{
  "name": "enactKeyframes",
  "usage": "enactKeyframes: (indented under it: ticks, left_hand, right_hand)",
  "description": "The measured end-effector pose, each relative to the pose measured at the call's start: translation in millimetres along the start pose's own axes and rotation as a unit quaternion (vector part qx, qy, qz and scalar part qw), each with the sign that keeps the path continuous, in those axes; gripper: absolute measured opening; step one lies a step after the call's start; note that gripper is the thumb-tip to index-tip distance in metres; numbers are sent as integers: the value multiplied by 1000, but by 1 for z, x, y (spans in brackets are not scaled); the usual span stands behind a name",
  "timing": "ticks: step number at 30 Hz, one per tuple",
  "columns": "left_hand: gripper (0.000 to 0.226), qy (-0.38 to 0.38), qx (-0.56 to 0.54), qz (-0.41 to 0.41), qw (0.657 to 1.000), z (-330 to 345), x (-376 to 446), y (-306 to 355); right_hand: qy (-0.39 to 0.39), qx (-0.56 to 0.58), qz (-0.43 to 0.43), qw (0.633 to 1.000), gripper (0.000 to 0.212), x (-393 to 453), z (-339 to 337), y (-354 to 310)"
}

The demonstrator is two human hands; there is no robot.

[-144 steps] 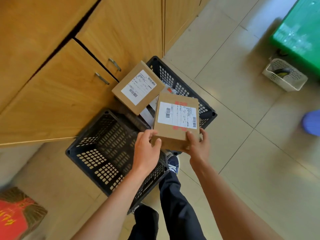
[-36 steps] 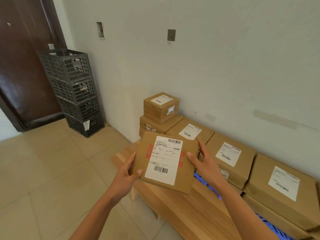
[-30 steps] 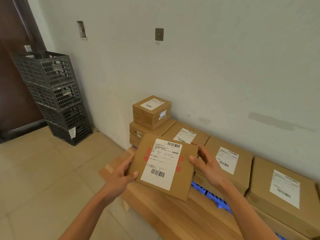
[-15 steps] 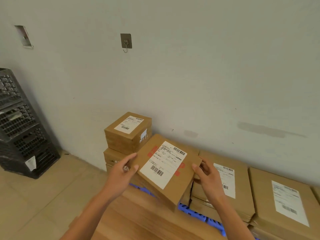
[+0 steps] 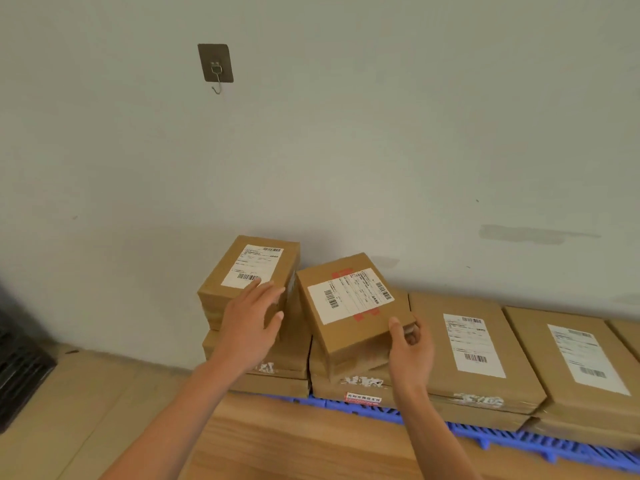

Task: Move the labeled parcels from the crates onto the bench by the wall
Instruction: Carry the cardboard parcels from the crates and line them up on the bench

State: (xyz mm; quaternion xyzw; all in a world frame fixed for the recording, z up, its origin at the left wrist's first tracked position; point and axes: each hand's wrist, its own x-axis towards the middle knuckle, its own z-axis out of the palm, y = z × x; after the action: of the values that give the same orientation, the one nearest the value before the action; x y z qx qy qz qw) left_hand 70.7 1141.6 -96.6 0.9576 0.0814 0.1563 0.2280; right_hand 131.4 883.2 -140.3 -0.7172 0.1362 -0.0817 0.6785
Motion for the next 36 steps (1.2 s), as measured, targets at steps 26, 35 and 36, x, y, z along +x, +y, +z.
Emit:
enactKeyframes:
  ticks: [26, 35, 36]
  left_hand:
    - [59, -113, 115, 99, 982, 14, 27, -54]
    - [44, -103, 82, 110, 985, 7, 29, -22]
    - [45, -103, 79, 123, 984, 8, 27, -11]
  right_hand:
    - [-74, -397, -150, 902, 39, -16, 99, 0]
    - [-127, -423, -178, 879, 44, -28, 48, -39]
    - [-126, -415, -184, 882, 43, -31, 37, -44]
